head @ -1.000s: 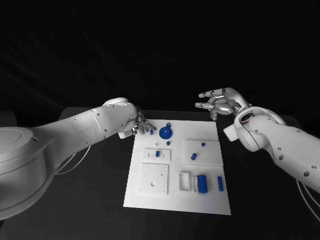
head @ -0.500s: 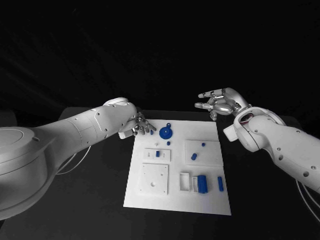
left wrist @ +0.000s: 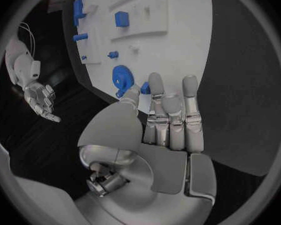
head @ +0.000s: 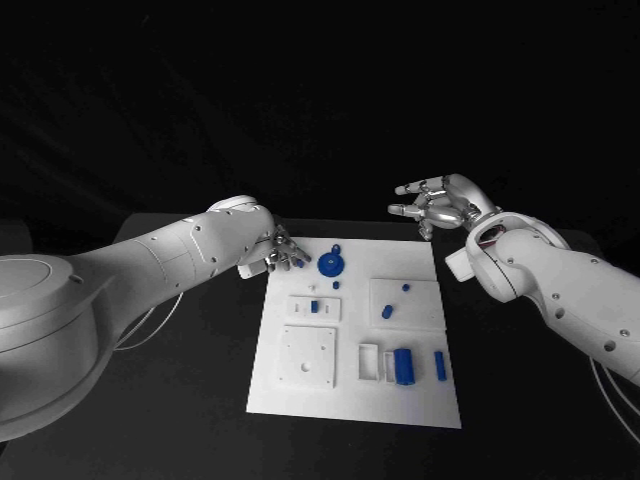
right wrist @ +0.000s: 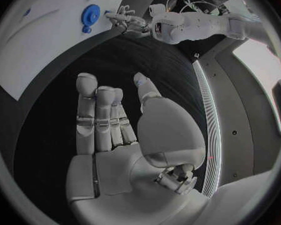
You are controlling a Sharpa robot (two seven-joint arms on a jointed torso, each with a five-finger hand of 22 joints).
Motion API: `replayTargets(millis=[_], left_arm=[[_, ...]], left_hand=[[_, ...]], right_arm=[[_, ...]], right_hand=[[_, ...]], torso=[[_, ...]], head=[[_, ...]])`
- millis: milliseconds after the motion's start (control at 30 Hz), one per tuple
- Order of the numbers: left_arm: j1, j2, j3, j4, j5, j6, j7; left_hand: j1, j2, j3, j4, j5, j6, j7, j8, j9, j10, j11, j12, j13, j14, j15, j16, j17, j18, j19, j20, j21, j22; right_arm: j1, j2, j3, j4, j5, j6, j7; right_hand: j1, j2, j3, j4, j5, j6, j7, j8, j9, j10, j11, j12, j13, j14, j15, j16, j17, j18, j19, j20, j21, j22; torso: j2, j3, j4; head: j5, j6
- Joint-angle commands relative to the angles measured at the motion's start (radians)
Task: Assemble the parts on the task board
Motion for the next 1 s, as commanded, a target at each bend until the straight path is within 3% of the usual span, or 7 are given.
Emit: replayTargets(millis=[33,267,433,667,833,1000], left_arm=[[-0.001,0.003,0.0,0.0,0.015,0.013,0.011],[-0.002,0.0,-0.001,0.005,0.046,0.004,0.016],[-0.002,-0.004,-0.001,0.014,0.071,-0.03,0.036],[-0.002,-0.018,0.0,0.038,0.093,-0.063,0.043],[0.0,-0.045,0.001,0.085,0.101,-0.089,0.035],[0.007,-0.088,0.003,0.162,0.105,-0.121,0.018]], left_hand=[[0.005,0.013,0.005,-0.007,0.009,-0.009,-0.001,0.002,-0.002,0.023,0.003,-0.007,0.0,-0.009,-0.001,0.002,-0.001,0.005,-0.003,0.004,-0.002,0.018],[0.051,0.042,0.032,-0.032,0.031,-0.006,-0.006,0.006,0.013,0.025,0.0,-0.005,0.0,-0.007,-0.004,0.004,0.0,0.004,-0.002,0.002,-0.001,0.019],[0.105,0.051,0.074,-0.078,0.089,0.004,-0.012,0.015,0.069,0.039,-0.003,0.0,0.0,0.005,-0.008,0.011,0.008,0.005,0.006,-0.003,0.008,0.02],[0.104,0.048,0.131,-0.11,0.125,0.013,-0.012,0.01,0.16,0.042,-0.006,0.018,-0.006,0.023,-0.01,0.014,0.038,0.01,0.009,-0.003,0.023,0.019],[0.084,0.038,0.162,-0.123,0.157,0.02,-0.016,0.005,0.218,0.043,-0.008,0.034,-0.015,0.034,-0.011,0.017,0.063,0.012,0.008,-0.004,0.034,0.019],[0.078,0.032,0.167,-0.127,0.187,0.028,-0.019,0.008,0.229,0.045,-0.01,0.046,-0.015,0.047,-0.013,0.025,0.082,0.014,0.014,-0.006,0.039,0.019]], right_arm=[[0.0,0.003,0.0,-0.006,-0.008,0.015,0.003],[0.0,0.005,0.0,-0.016,-0.008,0.016,0.003],[0.0,0.005,0.0,-0.018,-0.009,0.019,-0.001],[0.0,0.002,0.0,-0.021,-0.009,0.023,-0.004],[0.0,-0.001,0.0,-0.023,-0.009,0.025,-0.006],[0.0,-0.006,0.0,-0.024,-0.009,0.026,-0.007]], right_hand=[[-0.006,0.005,0.0,-0.002,-0.001,0.001,0.003,0.004,0.001,0.0,-0.002,0.001,-0.001,-0.004,0.0,-0.003,-0.001,0.018,0.033,0.001,0.0,0.046],[-0.006,0.005,0.0,-0.002,-0.001,0.001,0.003,0.004,0.001,0.0,-0.002,0.001,-0.001,-0.004,0.0,-0.003,-0.001,0.018,0.033,0.001,0.0,0.046],[-0.011,0.008,0.001,0.002,0.004,0.001,0.003,0.004,0.001,0.0,-0.002,0.002,-0.001,-0.004,0.0,-0.003,-0.001,0.018,0.033,0.001,-0.001,0.045],[-0.012,0.008,0.001,0.002,0.006,0.0,0.003,0.004,0.001,0.0,-0.002,0.002,-0.001,-0.004,0.0,-0.003,-0.001,0.018,0.033,0.001,-0.001,0.045],[-0.014,0.007,0.001,0.003,0.009,0.002,0.003,0.004,0.001,0.0,-0.002,0.002,-0.001,-0.004,0.0,-0.003,-0.001,0.018,0.033,0.001,-0.001,0.045],[-0.015,0.007,0.001,0.004,0.011,0.002,0.003,0.004,0.001,-0.001,-0.002,0.002,-0.001,-0.004,0.0,-0.003,-0.001,0.018,0.033,0.001,-0.001,0.045]], torso=[[-0.001,-0.0001,0.0021],[-0.002,-0.0002,0.0014],[-0.001,-0.0001,0.0014],[-0.002,0.0004,0.0024],[-0.003,0.0004,0.0041],[-0.005,0.0004,0.0071]], head=[[-0.001,-0.002],[0.001,-0.005],[0.001,-0.005],[0.001,-0.004],[0.002,-0.004],[0.002,-0.004]])
